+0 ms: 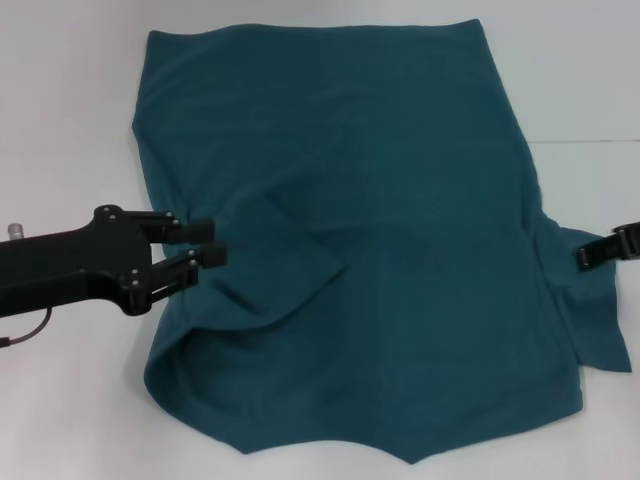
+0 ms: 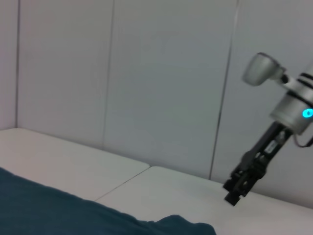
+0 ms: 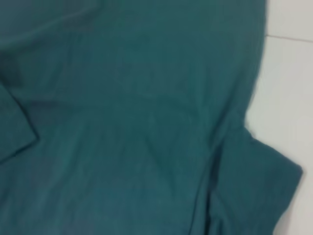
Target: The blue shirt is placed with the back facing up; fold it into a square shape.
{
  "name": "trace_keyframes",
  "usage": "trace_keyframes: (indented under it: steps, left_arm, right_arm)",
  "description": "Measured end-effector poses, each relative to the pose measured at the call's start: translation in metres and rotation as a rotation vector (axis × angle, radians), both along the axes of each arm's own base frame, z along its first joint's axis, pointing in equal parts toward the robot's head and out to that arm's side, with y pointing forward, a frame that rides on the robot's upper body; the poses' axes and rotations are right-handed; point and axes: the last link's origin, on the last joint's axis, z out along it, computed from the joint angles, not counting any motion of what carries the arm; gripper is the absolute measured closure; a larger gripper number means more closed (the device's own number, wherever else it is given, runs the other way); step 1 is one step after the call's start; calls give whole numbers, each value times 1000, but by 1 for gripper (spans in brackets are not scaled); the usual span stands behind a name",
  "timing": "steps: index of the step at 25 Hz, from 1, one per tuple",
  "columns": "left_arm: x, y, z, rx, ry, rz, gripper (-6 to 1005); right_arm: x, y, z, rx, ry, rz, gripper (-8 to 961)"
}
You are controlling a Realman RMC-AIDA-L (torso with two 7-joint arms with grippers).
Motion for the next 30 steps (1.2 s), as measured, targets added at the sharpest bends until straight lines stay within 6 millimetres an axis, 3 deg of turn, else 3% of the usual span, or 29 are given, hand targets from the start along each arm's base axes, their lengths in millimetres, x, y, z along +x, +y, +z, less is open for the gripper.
trace_keyframes:
  steps: [1,7,14,30]
  left_arm:
    - [-1,0,-1,3,4,3,710]
    - [-5,2,-6,23,24,-9,711]
    - [-8,5,-9,37,32,3,712]
    - [-12,0,-20,34,16,23,714]
  right_arm:
    - [10,-5,10,39,42,-31,224]
    - [41,-19,27,92,47,-108,248]
    - [70,-22,14,121,68,-138,264]
    - [81,8,-12,111,98,-95,268]
